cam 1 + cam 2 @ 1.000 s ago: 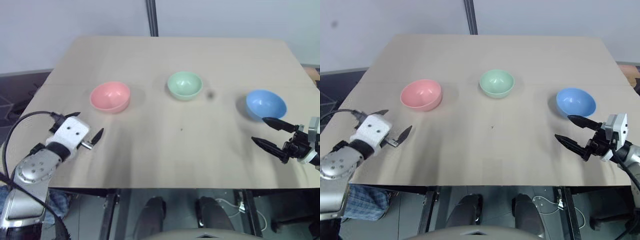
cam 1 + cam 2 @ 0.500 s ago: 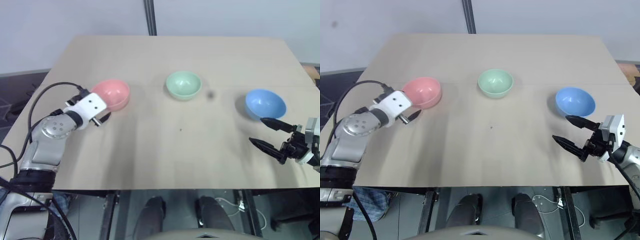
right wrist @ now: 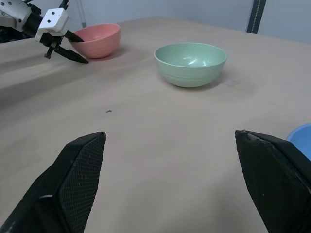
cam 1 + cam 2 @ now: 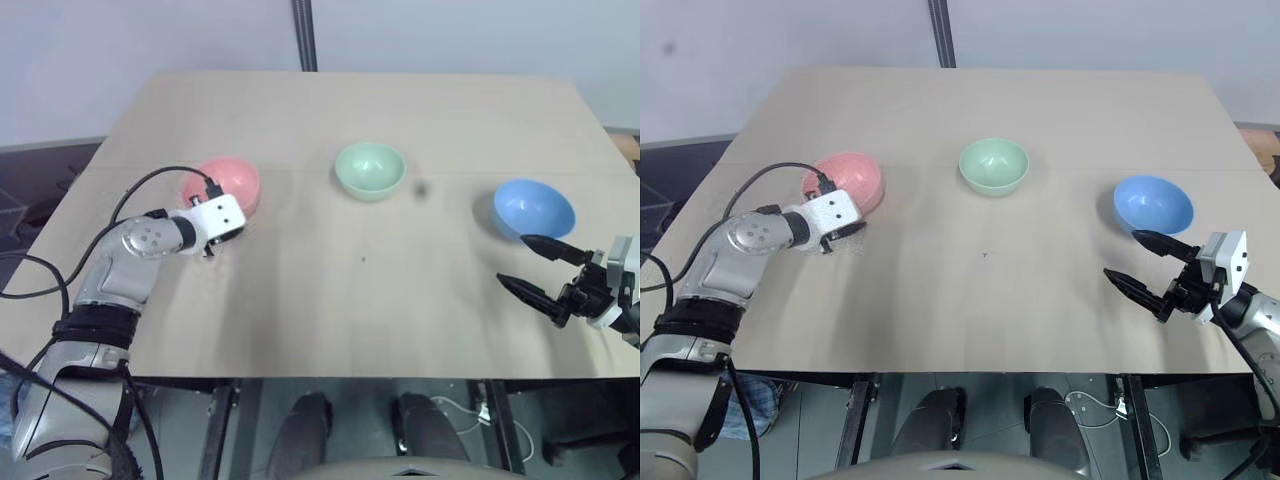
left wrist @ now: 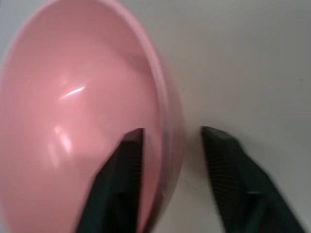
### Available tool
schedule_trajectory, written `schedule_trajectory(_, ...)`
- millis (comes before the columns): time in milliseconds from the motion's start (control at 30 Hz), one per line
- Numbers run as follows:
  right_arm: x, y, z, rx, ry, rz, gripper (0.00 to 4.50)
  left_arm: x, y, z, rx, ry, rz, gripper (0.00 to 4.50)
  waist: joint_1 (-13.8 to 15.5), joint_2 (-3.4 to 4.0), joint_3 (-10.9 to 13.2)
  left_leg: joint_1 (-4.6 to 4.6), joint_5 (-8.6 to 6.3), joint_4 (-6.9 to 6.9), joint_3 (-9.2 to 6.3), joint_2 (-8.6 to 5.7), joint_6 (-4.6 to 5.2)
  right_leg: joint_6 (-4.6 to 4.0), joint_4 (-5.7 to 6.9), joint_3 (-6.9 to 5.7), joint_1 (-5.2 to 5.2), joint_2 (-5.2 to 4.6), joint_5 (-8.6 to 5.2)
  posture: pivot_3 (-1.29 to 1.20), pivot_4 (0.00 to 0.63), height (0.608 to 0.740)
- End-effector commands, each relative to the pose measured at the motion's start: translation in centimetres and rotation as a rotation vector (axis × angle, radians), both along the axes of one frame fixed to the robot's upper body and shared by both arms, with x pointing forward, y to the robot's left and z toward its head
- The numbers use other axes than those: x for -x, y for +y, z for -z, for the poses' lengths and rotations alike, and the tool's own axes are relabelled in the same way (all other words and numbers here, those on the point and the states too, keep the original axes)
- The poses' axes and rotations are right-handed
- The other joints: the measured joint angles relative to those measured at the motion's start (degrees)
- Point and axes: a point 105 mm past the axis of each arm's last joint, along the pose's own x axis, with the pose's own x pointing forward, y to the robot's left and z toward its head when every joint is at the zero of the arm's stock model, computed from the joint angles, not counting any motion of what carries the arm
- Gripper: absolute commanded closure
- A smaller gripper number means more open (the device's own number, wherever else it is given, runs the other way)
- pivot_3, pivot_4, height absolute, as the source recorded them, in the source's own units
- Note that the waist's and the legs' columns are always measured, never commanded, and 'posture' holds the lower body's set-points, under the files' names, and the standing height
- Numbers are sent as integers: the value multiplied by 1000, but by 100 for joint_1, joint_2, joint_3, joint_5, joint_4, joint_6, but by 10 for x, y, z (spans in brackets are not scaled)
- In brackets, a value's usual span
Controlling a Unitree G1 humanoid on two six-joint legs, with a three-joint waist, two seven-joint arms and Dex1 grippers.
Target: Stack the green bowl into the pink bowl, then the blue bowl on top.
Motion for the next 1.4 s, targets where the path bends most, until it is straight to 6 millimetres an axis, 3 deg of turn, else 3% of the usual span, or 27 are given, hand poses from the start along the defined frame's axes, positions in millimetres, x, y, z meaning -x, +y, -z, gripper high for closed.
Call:
schedule_trajectory(33,2,1,-11,11,-56,-2,0,-1,3,-5,-33,12,22,4429,3,0,0,0,0,0,-1,0,0,0,0,0,0,0,0,0,150,740)
schedule_trajectory(133,2,1,-11,10,-59,2,0,1,1,-3,-34,48,35,4475,-6,1,0,1,0,1,-1,-1,0,0,1,-2,1,0,0,0,150,740)
schedule_trajectory(200,2,0,-11,11,-61,5,0,2,-11,-6,-27,52,91,4475,-6,2,0,1,0,1,-2,0,0,0,2,-2,1,0,0,0,150,740)
schedule_trajectory(300,1,-1,-12,12,-61,7,0,5,-44,-11,17,53,214,4475,11,2,0,0,0,2,-2,0,0,0,2,-2,1,0,0,0,150,740)
schedule_trajectory(467,0,-1,-13,17,-62,7,0,28,-113,-9,0,110,514,4475,68,1,0,-6,0,15,-4,-3,0,1,2,-4,5,-1,1,0,150,740)
schedule_trajectory(733,2,0,-11,17,-60,10,0,69,-189,-10,-52,200,881,4475,20,1,0,-5,0,20,-4,-1,0,1,8,-3,5,2,1,0,150,740)
schedule_trajectory(900,4,3,-9,9,-62,15,0,77,-203,-9,-129,215,974,4475,-7,0,1,-6,0,27,-5,-1,0,2,12,-3,6,5,1,0,150,740)
schedule_trajectory(1133,4,2,-9,7,-67,31,0,81,-208,-2,-196,237,1043,4475,-7,0,1,-5,0,31,-5,-1,0,2,13,-1,8,6,1,0,150,740)
schedule_trajectory(1233,5,3,-8,7,-66,30,0,84,-208,-4,-166,261,1052,3370,-8,0,1,-5,0,31,-5,-1,0,3,13,-1,9,6,1,0,150,740)
schedule_trajectory(1400,4,3,-8,5,-66,26,0,81,-204,-4,-150,234,1025,880,-7,0,1,-5,0,31,-5,-1,0,3,13,-1,8,6,1,0,150,740)
